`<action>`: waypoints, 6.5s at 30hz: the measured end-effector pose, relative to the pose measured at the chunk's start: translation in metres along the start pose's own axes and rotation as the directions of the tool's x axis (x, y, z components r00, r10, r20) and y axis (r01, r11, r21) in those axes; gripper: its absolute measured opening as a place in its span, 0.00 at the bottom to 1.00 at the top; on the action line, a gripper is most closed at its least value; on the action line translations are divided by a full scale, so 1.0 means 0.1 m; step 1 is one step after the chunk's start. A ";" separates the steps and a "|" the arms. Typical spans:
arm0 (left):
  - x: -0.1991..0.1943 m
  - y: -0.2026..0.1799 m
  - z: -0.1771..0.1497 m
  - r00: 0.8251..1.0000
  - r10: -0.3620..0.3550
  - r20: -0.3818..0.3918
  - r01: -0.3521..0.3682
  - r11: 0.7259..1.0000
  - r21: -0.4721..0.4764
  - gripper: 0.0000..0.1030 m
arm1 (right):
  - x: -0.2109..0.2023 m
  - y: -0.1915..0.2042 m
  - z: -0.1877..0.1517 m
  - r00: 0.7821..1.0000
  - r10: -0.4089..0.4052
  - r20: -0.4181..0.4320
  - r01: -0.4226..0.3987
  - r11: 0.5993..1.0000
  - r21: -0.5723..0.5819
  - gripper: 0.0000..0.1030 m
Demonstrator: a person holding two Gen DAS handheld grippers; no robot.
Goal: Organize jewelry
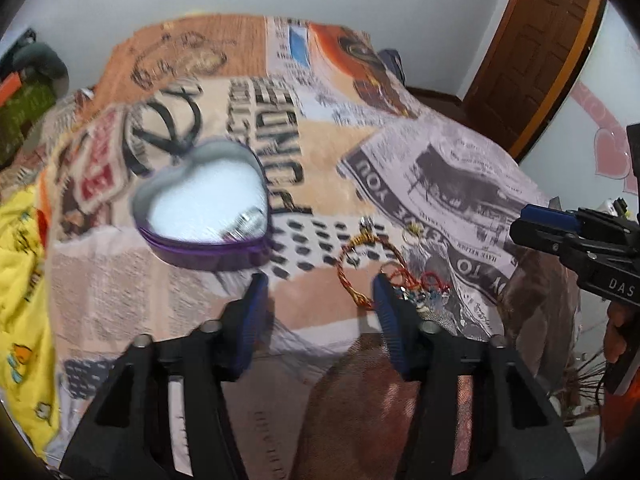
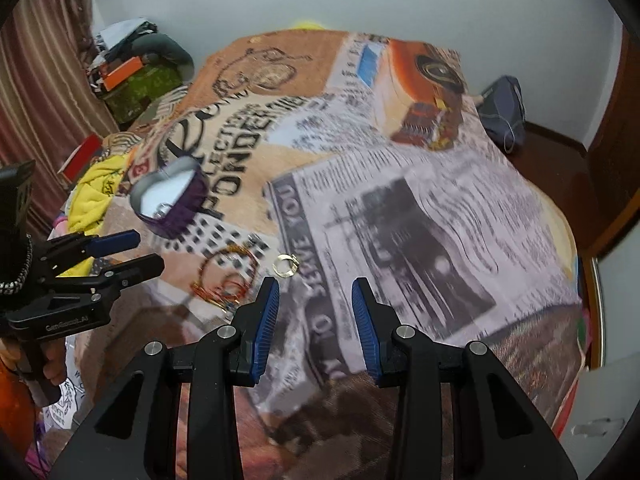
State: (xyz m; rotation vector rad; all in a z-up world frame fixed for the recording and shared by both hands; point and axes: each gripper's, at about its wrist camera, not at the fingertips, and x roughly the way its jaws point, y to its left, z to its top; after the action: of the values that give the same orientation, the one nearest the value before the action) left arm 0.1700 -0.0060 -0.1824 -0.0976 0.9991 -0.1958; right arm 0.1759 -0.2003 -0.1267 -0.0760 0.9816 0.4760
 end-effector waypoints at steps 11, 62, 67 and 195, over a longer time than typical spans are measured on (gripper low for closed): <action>0.40 -0.08 0.02 0.997 -0.052 -0.062 0.050 0.998 -0.035 0.13 | 0.26 -0.10 -0.04 0.997 0.044 -0.057 -0.041 0.998 0.041 0.33; 0.54 -0.06 0.19 0.999 0.021 -0.046 -0.021 1.000 -0.011 0.01 | 0.43 0.12 0.05 0.997 0.071 -0.035 -0.072 0.996 -0.050 0.07; 0.27 -0.09 0.17 1.000 0.018 0.012 -0.018 1.000 -0.010 0.01 | 0.29 0.14 0.05 0.998 0.070 -0.001 -0.070 0.996 -0.056 0.07; -0.88 0.62 0.26 0.958 0.138 0.253 -0.130 0.990 -0.050 0.47 | 0.16 1.05 0.61 0.991 0.092 0.095 -0.072 0.978 -0.195 0.38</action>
State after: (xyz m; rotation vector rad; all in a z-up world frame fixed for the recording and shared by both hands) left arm 0.1535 0.0722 -0.1065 -0.0821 0.7477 -0.0407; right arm 0.1872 -0.0842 -0.0894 -0.1821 0.8372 0.6437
